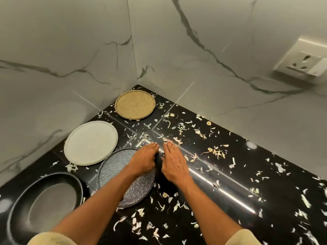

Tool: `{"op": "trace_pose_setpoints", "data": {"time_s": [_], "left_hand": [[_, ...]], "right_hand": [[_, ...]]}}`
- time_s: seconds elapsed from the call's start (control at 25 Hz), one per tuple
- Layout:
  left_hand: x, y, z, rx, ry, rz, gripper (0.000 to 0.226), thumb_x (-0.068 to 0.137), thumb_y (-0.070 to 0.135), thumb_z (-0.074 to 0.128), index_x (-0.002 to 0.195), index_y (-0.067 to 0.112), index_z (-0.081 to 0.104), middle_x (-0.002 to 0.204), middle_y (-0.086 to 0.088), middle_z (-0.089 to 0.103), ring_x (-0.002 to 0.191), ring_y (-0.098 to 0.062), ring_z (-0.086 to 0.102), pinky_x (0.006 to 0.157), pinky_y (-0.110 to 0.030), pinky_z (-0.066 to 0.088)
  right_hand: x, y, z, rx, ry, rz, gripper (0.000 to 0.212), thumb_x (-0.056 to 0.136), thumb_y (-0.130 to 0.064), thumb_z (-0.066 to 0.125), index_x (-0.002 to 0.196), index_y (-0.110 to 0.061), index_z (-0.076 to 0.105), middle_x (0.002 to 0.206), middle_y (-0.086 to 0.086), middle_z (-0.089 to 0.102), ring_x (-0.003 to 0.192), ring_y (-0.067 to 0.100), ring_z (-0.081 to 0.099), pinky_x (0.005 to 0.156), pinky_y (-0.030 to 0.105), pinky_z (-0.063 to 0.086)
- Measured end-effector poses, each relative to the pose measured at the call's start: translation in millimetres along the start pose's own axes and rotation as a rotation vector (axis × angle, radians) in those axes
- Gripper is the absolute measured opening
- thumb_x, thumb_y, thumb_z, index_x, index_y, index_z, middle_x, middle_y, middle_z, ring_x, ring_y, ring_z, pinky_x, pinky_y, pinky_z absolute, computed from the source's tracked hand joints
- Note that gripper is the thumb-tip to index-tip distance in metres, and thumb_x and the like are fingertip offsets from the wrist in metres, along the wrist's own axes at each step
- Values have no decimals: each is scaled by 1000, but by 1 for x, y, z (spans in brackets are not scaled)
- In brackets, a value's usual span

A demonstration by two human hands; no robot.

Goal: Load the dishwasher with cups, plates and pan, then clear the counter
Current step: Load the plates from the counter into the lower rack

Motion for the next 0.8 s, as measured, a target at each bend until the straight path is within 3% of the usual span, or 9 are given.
{"op": "trace_pose_setpoints", "data": {"time_s": [0.08, 0.16, 0.24, 0.28, 0.36, 0.44, 0.68, 0.8], "left_hand": [[-8, -20, -10, -18, 5, 16, 46, 93, 16, 58, 139, 12, 54, 148, -7, 50, 138, -21, 42, 116, -34, 28], [-20, -36, -11, -20, -13, 19, 47, 90, 8, 60, 136, 12, 57, 146, -6, 52, 137, -21, 44, 116, -37, 31], [-30, -50, -10, -1, -23, 3, 60, 85, 2, 62, 142, 14, 50, 151, -5, 47, 141, -20, 40, 121, -38, 27], [-32, -56, -9, -1, -16, -4, 64, 84, -1, 62, 144, 14, 48, 152, -6, 46, 142, -20, 39, 121, -37, 25], [-36, -62, -11, -15, 20, -7, 63, 84, -6, 60, 143, 13, 49, 151, -6, 46, 141, -20, 40, 119, -34, 24], [-37, -64, -14, -14, 66, 12, 59, 86, -8, 57, 142, 11, 51, 149, -8, 49, 140, -21, 42, 118, -32, 25], [-36, -77, -20, -46, 132, -1, 44, 91, -4, 58, 133, 9, 60, 134, -11, 62, 128, -24, 55, 112, -34, 37], [-30, -76, -26, -44, 127, 14, 39, 91, -3, 60, 128, 10, 65, 122, -11, 69, 116, -24, 62, 104, -34, 45]], "right_hand": [[-3, -19, 17, 9, -41, -8, 68, 103, -24, 41, 160, -8, 8, 168, 11, 4, 156, 23, 1, 121, 31, -8], [-8, -34, 30, -3, -91, -12, 67, 103, -22, 42, 160, -6, 10, 168, 13, 10, 155, 25, 7, 125, 34, -2], [-12, -45, 36, -22, -84, -17, 61, 100, -19, 46, 155, -5, 25, 159, 14, 32, 148, 30, 29, 124, 39, 20], [-13, -48, 35, -31, -61, -14, 55, 97, -16, 50, 149, -5, 36, 146, 12, 45, 135, 28, 42, 117, 39, 33], [-14, -55, 33, -37, -15, 4, 42, 90, -10, 55, 132, -9, 49, 120, 7, 54, 108, 22, 50, 99, 36, 45], [-11, -57, 32, -10, -3, 56, 36, 88, -7, 57, 123, -11, 52, 110, 4, 52, 100, 19, 48, 92, 34, 46], [1, -59, 30, 136, -46, 238, 37, 82, -1, 62, 116, -11, 55, 111, 4, 52, 104, 20, 51, 92, 32, 48], [4, -51, 31, 271, -5, 364, 31, 70, 3, 60, 96, -12, 62, 95, 3, 60, 87, 20, 59, 76, 34, 58]]}}
Point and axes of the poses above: each hand's wrist, its own x-axis towards the middle knuckle, its own z-axis out of the palm, y = z × x, the point moved 8 cm from there along x, towards the middle knuckle
